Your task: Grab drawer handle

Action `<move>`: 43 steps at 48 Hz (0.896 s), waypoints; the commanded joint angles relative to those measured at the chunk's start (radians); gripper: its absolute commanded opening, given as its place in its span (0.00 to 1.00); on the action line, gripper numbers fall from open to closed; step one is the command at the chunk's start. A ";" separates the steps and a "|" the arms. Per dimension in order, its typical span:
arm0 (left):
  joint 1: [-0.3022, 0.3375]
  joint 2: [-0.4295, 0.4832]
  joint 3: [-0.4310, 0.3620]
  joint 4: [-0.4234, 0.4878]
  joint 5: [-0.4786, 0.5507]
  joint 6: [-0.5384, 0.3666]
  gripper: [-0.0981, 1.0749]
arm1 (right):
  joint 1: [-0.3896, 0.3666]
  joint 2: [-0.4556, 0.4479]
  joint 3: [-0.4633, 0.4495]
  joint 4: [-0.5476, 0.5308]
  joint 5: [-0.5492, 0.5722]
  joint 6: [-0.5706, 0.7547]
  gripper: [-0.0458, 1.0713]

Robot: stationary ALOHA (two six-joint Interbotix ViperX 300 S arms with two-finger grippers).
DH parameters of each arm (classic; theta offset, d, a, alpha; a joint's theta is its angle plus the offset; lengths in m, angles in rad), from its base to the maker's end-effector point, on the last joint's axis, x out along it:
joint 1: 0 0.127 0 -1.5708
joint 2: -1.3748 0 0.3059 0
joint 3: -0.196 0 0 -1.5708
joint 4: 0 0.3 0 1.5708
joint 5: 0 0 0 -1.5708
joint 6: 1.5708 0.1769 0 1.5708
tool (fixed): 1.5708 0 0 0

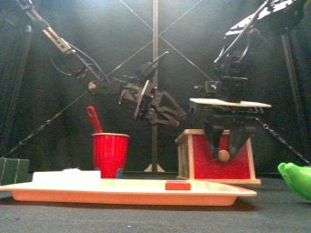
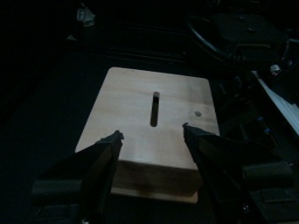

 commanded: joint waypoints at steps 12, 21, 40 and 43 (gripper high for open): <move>0.003 -0.009 -0.026 -0.003 -0.009 0.002 0.87 | -0.009 -0.015 -0.012 -0.002 0.005 -0.002 0.54; 0.003 -0.009 -0.026 -0.003 -0.009 0.002 0.87 | -0.008 -0.015 -0.009 -0.006 -0.003 -0.003 0.53; 0.005 -0.009 -0.031 -0.003 -0.009 0.002 0.87 | -0.006 -0.015 -0.008 -0.008 -0.014 -0.005 0.53; 0.003 -0.006 -0.032 -0.003 -0.009 0.002 0.87 | -0.006 -0.015 -0.008 -0.009 -0.015 -0.005 0.53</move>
